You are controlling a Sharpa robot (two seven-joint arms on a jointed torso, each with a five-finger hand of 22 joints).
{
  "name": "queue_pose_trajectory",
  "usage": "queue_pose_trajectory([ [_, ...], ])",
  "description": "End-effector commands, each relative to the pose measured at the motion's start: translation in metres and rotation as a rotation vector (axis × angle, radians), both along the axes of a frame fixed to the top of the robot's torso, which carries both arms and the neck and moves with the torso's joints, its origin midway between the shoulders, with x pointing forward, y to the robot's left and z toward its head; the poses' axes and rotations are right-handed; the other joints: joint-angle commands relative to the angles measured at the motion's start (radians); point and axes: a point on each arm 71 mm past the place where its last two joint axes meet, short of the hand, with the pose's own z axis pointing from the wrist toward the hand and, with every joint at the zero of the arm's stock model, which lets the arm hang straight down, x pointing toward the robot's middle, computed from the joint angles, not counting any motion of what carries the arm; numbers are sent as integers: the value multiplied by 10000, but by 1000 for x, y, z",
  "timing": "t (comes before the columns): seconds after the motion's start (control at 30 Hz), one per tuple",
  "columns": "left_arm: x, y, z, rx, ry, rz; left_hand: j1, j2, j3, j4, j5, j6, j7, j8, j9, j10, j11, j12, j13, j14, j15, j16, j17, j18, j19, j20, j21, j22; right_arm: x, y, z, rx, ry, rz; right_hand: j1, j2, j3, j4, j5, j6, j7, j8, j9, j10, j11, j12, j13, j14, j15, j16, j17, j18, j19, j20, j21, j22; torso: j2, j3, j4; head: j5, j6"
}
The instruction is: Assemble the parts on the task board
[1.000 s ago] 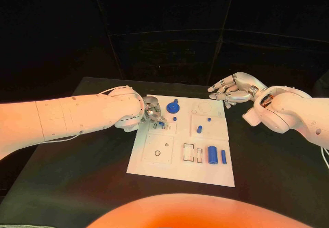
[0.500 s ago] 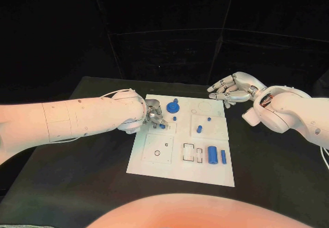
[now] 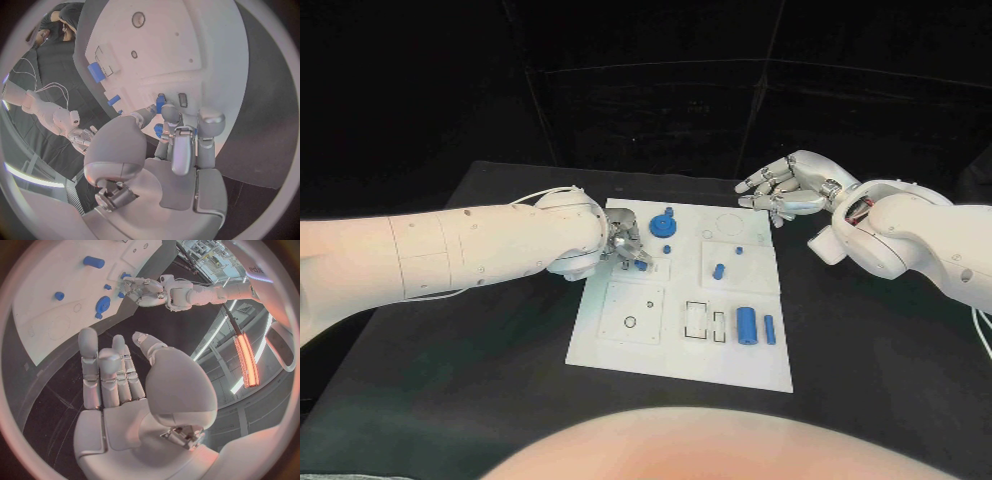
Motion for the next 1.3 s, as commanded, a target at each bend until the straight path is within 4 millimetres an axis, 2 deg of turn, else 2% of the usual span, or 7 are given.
queue_pose_trajectory([
  [0.03, -3, 0, -3, 285, 266, -206, 10, 76, 1524, -1481, 57, 8, -46, 54, 18, 36, -57, 61, 22, 792, -45, 63, 1487, -172, 64, 11, 42, 13, 0, 1, 2, 30, -60, 126, -60, -5, 5, 70, 52, -86, -11, 25, 5, 66, 20, -8, -10, 59, 16, -49, -10, 105, 72, 30, -36, -9, -1, -2, 5, -3, -15],
  [0.3, -6, -2, -4, 329, 430, -385, -4, 5, 1655, -1534, 71, 4, -53, 107, 50, 110, -65, 172, 173, 805, -49, 90, 1536, -189, 117, 8, 109, 118, 0, 2, 1, 24, -34, 149, -63, 2, 6, 82, 61, -90, -11, 29, 5, 62, 19, -5, -20, 55, 15, -68, -27, 110, 65, 30, -59, -44, 10, -11, 9, 3, -43],
  [0.8, -4, -2, -4, 327, 370, -316, -155, -89, 1788, -1508, 73, 24, -65, 192, 92, 191, -69, 281, 295, 815, -49, 113, 1573, -202, 158, 10, 167, 204, 0, 3, 2, 41, -50, 178, -63, 3, 6, 85, 64, -91, -12, 30, 5, 61, 19, -4, -22, 54, 15, -73, -31, 111, 62, 30, -66, -55, 4, -3, 4, -7, -55],
  [1.0, -2, -5, -4, 375, 407, -376, -760, -263, 1479, -1135, 66, 130, -131, 303, 129, 316, -100, 462, 472, 829, -63, 146, 1631, -215, 200, 6, 225, 300, 0, 5, 2, 52, -55, 213, -62, 3, 6, 89, 69, -94, -12, 32, 5, 55, 19, -4, -29, 48, 16, -94, -52, 121, 42, 30, -101, -117, 9, -3, 1, -3, -55],
  [1.1, -2, -6, -5, 429, 466, -423, -1198, -383, 1075, -827, 62, 242, -156, 344, 127, 380, -119, 580, 596, 842, -72, 178, 1692, -231, 242, -5, 275, 388, 0, 5, 1, 51, -51, 215, -62, 3, 6, 89, 69, -94, -12, 32, 5, 55, 19, -4, -29, 48, 16, -94, -52, 121, 42, 30, -101, -117, 9, 0, 2, -7, -55],
  [1.3, 0, -7, -6, 509, 554, -491, -1476, -350, 607, -562, 64, 366, -221, 351, 91, 516, -176, 815, 893, 876, -126, 259, 1851, -278, 388, -47, 444, 659, 0, 5, 1, 52, -41, 236, -62, 3, 6, 89, 69, -94, -12, 32, 5, 55, 19, -4, -29, 48, 16, -94, -52, 121, 42, 30, -101, -117, 7, -4, -1, -15, -55],
])
